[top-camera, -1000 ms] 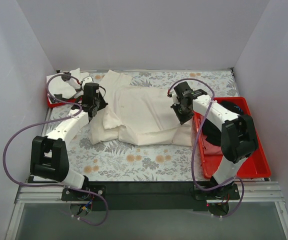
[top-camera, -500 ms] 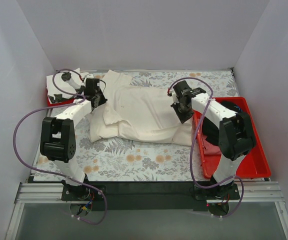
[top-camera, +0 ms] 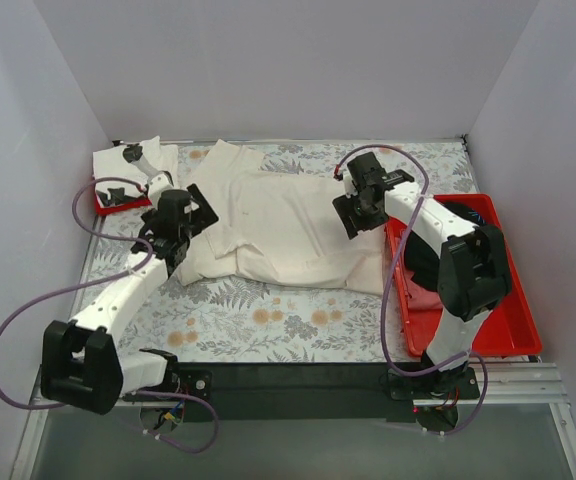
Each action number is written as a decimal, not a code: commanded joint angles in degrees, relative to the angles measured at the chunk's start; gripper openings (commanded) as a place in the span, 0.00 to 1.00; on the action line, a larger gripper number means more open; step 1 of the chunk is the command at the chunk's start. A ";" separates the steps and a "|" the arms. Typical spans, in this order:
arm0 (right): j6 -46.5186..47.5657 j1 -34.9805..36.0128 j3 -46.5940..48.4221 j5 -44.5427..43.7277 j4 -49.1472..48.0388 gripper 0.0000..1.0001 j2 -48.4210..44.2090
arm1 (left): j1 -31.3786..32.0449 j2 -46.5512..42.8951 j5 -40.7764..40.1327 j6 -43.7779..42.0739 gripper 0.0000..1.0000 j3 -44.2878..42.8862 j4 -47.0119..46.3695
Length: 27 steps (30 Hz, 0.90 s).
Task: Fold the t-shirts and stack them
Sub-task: Fold the tshirt
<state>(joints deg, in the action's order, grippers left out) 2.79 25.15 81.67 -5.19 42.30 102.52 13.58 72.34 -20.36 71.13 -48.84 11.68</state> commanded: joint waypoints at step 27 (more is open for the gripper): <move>-0.94 -1.33 -13.64 14.95 -17.43 0.65 -18.58 | 5.06 -6.08 -14.10 19.48 0.50 15.44 18.73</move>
<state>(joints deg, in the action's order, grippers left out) 2.39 24.05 68.42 8.36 27.79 86.17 19.81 64.97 -34.00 90.87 -33.26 31.20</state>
